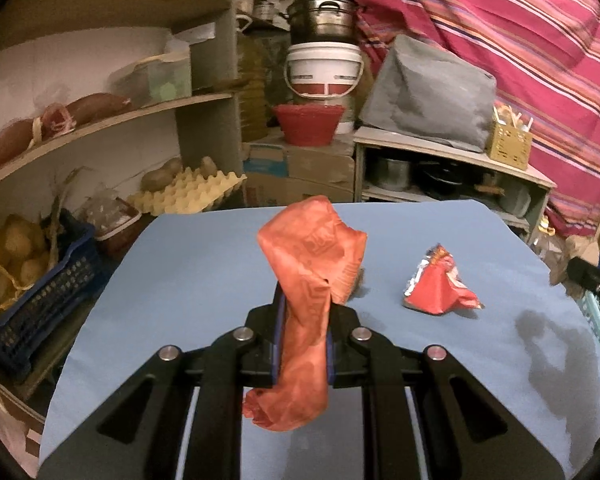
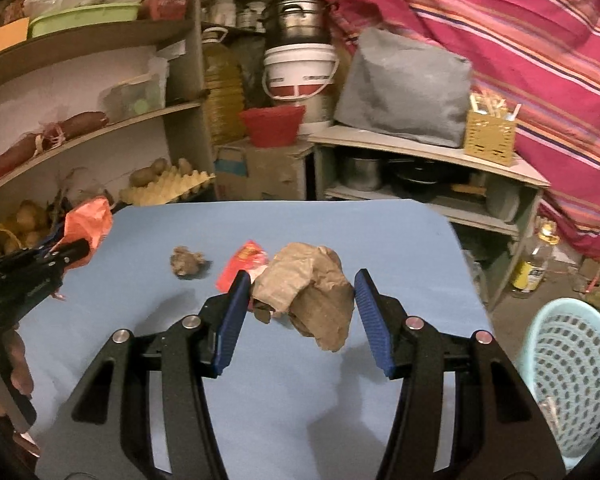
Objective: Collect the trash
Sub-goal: 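Lift the orange bag and brown paper bag and carry both toward the basket, then open the left tool over the basket to drop the orange bag while the right tool drops the brown bag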
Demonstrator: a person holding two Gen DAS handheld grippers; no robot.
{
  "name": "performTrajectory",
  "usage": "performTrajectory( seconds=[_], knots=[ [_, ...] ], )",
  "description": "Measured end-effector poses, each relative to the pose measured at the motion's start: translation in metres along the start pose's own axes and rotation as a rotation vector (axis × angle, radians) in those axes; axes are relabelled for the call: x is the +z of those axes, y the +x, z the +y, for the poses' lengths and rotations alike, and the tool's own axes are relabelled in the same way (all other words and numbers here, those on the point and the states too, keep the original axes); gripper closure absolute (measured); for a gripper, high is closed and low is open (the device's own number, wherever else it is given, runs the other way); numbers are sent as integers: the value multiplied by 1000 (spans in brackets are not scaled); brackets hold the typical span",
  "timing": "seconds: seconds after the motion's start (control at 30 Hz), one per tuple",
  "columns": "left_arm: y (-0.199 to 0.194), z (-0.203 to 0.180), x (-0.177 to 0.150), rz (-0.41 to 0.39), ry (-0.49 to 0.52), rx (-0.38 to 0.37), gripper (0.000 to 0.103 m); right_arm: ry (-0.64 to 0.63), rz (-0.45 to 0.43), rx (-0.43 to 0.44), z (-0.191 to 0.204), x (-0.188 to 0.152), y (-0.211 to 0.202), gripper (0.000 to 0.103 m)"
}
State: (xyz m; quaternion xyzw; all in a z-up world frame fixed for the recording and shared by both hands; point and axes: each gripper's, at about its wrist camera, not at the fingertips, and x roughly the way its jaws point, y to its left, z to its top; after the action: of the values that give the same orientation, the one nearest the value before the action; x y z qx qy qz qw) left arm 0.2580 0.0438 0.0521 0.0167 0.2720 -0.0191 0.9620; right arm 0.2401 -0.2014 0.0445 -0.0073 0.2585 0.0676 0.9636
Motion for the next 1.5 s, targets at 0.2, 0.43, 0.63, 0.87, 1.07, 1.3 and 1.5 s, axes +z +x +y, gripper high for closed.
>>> performTrajectory(
  seconds=[0.2, 0.43, 0.63, 0.87, 1.07, 1.3, 1.5],
  knots=[
    [-2, -27, -2, 0, 38, -11, 87, 27, -16, -33, -30, -7, -18, 49],
    [-7, -60, -2, 3, 73, -37, 87, 49, -34, -62, -59, -11, -42, 49],
    [-15, -94, -1, -16, 104, -74, 87, 79, -35, -91, -89, -18, -58, 49],
    [-20, -144, -1, -20, 135, -151, 87, 125, -39, -155, -136, -28, -82, 49],
    [-22, -198, 1, -9, 159, -243, 87, 174, -32, -221, -184, -40, -100, 49],
    [-34, -278, 2, -27, 206, -348, 87, 236, -22, -306, -240, -58, -122, 49],
    [-32, -340, -1, -10, 224, -441, 87, 288, -5, -355, -273, -74, -134, 49]
  ],
)
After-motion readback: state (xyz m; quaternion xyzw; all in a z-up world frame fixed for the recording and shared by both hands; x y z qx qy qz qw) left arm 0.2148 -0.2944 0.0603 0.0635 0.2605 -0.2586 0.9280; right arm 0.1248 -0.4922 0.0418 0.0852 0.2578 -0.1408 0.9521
